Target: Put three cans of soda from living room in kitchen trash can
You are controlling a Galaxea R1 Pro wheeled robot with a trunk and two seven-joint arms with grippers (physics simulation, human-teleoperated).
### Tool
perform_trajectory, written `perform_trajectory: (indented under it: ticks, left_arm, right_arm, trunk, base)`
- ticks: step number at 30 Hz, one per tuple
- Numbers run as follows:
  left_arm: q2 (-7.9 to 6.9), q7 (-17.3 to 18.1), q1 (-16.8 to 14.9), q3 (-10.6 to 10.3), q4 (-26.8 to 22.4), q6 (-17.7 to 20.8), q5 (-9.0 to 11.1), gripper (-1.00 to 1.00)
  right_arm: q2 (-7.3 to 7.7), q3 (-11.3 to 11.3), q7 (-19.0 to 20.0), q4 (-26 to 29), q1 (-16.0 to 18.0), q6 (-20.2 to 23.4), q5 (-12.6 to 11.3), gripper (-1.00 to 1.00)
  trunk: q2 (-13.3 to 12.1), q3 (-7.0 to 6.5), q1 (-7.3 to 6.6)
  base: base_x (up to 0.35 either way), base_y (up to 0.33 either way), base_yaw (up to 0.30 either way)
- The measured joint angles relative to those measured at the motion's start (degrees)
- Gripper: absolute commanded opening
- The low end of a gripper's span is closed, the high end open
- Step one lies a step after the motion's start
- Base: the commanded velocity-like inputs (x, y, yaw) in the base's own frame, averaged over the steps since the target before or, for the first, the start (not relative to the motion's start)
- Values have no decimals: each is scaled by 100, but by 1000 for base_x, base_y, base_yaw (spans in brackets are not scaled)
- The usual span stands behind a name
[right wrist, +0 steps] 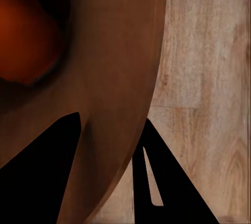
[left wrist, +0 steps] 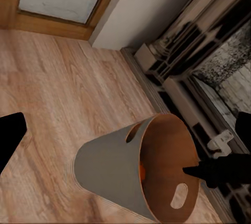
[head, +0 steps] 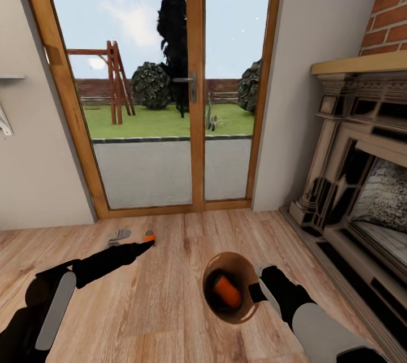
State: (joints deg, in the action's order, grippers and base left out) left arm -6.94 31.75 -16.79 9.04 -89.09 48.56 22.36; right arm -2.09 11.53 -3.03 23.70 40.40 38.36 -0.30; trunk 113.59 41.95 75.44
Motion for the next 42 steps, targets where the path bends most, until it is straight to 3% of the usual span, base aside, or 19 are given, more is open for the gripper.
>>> perform_trajectory:
  ticks: [1,3,6,7,8,10,12,16,17,21,27,42]
  left_arm:
    - [-4,-83,14,-1,40,-78,-12,100]
    - [0,-324,93,1,648,-743,-285,100]
    - [30,-481,112,1,1046,-1192,-525,100]
    - [45,-764,118,2,1189,-1520,-784,100]
    - [48,-879,119,1,1226,-1652,-880,100]
    - [60,-1337,130,1,1373,-2271,-1317,100]
    - [69,-1653,136,0,1615,-2715,-1621,100]
    - [76,-2049,134,-5,2051,-3216,-1889,100]
    - [77,-2211,133,-6,2242,-3508,-1958,100]
    - [79,-2430,133,-64,2572,-4084,-2014,100]
    - [79,-3019,122,-702,3307,-5043,-2025,100]
    - [79,-3198,109,-861,4432,-5450,-2019,100]
  right_arm:
    - [8,7,2,-2,-1,2,23,-100]
    - [25,11,101,1,-1,2,-11,-100]
    - [30,6,158,5,0,4,-33,-100]
    - [37,10,177,2,-1,4,-3,-100]
    - [38,9,183,4,0,3,1,-100]
    - [41,5,196,6,5,-4,-27,-100]
    - [42,6,200,6,5,-13,-18,-100]
    - [43,11,203,15,5,-28,-14,-100]
    - [47,14,206,37,3,-33,-17,-100]
    - [50,15,211,59,1,-36,-12,-100]
    - [88,16,213,87,0,-37,8,-100]
    - [96,15,208,102,0,-38,-9,-100]
  trunk:
    - [0,0,0]
    - [0,1,0]
    - [0,0,0]
    - [0,1,0]
    - [0,0,0]
    - [0,0,0]
    - [0,0,0]
    - [0,0,0]
    - [0,0,0]
    - [0,0,0]
    - [0,1,0]
    - [0,0,0]
  base:
    - [0,0,0]
    - [0,0,0]
    - [0,0,0]
    - [0,0,0]
    - [0,0,0]
    - [0,0,0]
    - [0,0,0]
    - [0,0,0]
    - [0,0,0]
    - [0,0,0]
    - [0,0,0]
    - [0,0,0]
